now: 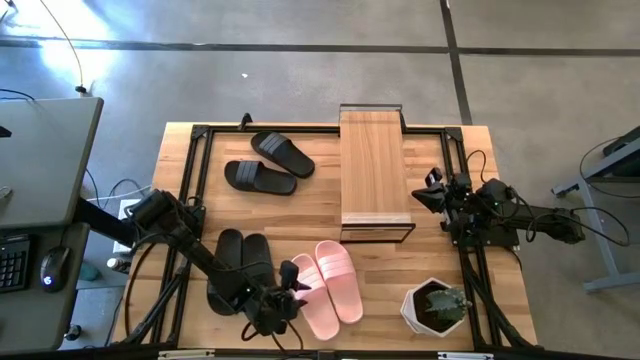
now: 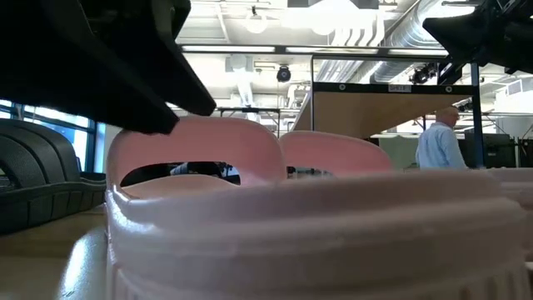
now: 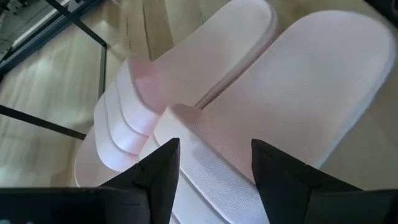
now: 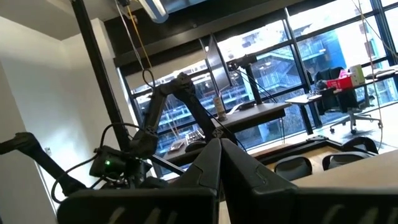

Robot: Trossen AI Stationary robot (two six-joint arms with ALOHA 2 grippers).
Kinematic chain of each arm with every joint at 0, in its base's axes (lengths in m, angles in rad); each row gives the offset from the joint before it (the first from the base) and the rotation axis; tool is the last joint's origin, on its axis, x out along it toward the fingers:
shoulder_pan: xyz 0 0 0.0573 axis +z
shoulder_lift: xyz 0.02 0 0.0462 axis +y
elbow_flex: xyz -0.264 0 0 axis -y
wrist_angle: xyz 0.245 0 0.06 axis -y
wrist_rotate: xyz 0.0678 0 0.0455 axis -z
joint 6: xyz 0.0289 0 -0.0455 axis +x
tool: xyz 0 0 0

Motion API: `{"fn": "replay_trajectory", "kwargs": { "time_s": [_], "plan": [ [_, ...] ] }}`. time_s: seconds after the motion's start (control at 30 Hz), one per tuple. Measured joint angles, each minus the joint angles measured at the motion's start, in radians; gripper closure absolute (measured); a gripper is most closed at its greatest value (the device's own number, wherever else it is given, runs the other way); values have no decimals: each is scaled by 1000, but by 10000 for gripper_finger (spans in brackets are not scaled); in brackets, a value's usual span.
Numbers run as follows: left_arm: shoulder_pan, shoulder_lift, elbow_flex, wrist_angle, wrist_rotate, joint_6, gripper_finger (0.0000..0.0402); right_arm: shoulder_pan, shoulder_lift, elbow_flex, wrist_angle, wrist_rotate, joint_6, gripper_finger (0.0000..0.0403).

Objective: Pick and place slides into the shelf
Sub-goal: Put the pink slide on the shelf

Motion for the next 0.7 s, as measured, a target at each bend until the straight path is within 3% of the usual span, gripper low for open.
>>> {"fn": "replay_trajectory", "kwargs": {
  "time_s": [0.2,0.5,0.7],
  "plan": [
    [11,0,0,-42,-48,-10,220,0,0,0,-2,1,-3,402],
    [13,0,0,-202,-211,-76,220,0,0,0,-4,1,-3,402],
    [18,0,0,-238,-226,-139,220,0,0,0,-4,0,-3,402]
  ]
}}
